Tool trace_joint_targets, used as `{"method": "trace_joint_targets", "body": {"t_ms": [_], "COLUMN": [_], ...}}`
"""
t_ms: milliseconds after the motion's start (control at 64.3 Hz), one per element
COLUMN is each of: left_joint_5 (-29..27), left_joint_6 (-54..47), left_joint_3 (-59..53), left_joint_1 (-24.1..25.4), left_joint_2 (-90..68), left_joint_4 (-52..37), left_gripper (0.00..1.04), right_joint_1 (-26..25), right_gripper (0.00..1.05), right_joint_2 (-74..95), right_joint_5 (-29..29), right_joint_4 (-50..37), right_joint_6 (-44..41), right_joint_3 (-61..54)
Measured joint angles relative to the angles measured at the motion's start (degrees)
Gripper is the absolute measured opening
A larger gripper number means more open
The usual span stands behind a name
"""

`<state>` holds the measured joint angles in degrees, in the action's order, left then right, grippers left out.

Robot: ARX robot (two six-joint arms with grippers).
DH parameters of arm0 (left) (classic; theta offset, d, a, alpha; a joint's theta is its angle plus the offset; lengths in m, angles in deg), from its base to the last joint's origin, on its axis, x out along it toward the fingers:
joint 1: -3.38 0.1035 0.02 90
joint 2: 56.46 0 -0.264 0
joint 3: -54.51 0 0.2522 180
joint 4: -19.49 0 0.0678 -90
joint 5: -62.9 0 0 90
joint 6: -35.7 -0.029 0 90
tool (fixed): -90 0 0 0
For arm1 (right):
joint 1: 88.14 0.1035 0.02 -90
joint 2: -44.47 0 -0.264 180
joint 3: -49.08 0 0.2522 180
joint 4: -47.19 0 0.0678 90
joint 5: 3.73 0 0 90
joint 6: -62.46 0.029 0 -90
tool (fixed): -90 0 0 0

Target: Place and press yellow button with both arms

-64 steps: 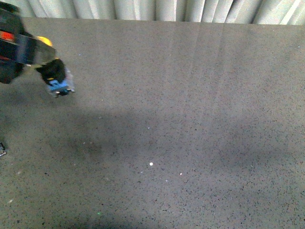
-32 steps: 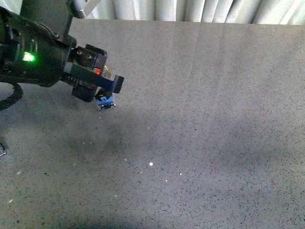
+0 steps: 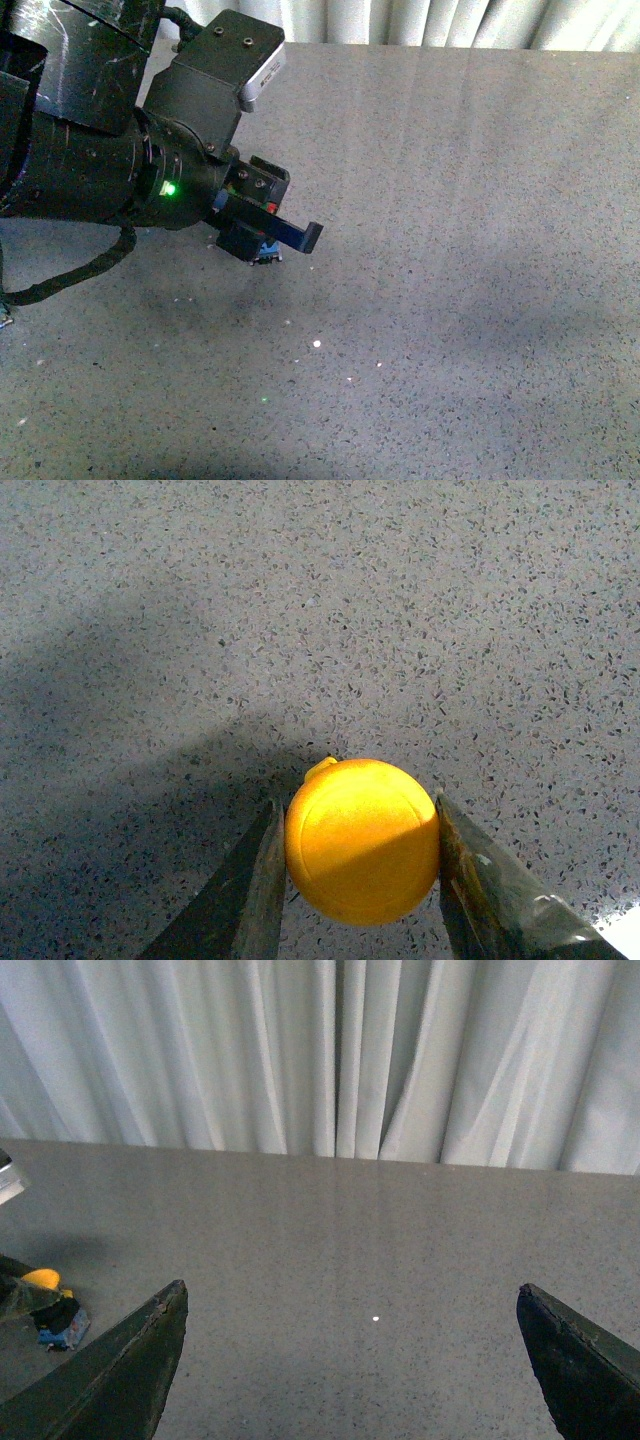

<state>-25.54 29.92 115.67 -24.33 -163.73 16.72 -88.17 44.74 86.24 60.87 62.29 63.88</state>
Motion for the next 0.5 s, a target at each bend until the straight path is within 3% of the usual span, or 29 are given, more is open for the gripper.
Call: {"method": "trace_joint_targets", "body": {"t_ms": [109,498], "left_joint_5": [-0.15,-0.22], "left_joint_6": [0.04,0.04], "left_joint_3": [0.0,-1.14], "left_joint_1": [-0.26,-0.46], "left_joint_2": [-0.31,1.09], "left_joint_4": [-0.39,-0.31], "left_gripper": [0.36,0.97], "right_joint_1": [0.0,0.0], "right_gripper": [0.96,0.96], "right_joint_2": [0.0,0.0], "right_joint_5": [0.02,0.0], "right_joint_4": [0.0,0.0], "right_joint_6": [0.0,0.0], "right_joint_3": [0.0,0.0]}}
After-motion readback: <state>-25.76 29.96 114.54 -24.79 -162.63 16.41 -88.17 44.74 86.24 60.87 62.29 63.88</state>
